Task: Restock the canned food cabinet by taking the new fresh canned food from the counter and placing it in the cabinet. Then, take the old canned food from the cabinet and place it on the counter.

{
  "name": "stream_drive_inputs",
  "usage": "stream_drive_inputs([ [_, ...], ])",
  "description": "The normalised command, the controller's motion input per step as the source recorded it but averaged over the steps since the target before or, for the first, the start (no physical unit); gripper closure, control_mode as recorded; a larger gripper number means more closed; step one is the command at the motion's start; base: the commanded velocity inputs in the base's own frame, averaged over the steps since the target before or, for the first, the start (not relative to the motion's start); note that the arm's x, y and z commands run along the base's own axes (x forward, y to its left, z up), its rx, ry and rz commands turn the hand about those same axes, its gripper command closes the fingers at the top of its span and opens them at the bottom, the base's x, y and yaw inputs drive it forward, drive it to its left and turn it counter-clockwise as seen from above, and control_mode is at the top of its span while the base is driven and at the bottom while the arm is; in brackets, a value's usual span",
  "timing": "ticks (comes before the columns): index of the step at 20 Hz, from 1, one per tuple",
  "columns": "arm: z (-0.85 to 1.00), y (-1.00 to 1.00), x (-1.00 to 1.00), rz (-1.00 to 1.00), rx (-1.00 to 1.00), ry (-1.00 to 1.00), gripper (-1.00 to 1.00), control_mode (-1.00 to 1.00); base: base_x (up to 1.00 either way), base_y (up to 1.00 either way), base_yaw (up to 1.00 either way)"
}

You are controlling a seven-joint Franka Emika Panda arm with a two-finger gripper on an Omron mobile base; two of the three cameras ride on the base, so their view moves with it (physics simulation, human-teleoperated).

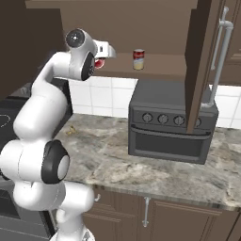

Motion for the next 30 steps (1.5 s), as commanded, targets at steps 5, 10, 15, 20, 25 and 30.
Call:
stream_drive_inputs([
  [5, -0.18, 0.0, 0.85, -0.01, 0.0, 0.04, 1.0, -1.0, 0.0, 0.0, 0.0],
  [10, -0.1, 0.0, 0.6, -0.02, 0.0, 0.04, 1.0, -1.0, 0.0, 0.0, 0.0],
  [15, -0.08, 0.0, 0.06, 0.0, 0.0, 0.07, -1.0, -1.0, 0.0, 0.0, 0.0],
  [20, -0.13, 0.0, 0.34, 0.0, -0.03, -0.02, -1.0, -1.0, 0.0, 0.0, 0.0],
  [25, -0.14, 0.0, 0.41, 0.0, -0.05, -0.06, -1.0, -1.0, 0.0, 0.0, 0.0],
  [30, -0.05, 0.0, 0.4, -0.03, -0.04, -0.11, -1.0, -1.0, 0.0, 0.0, 0.0],
])
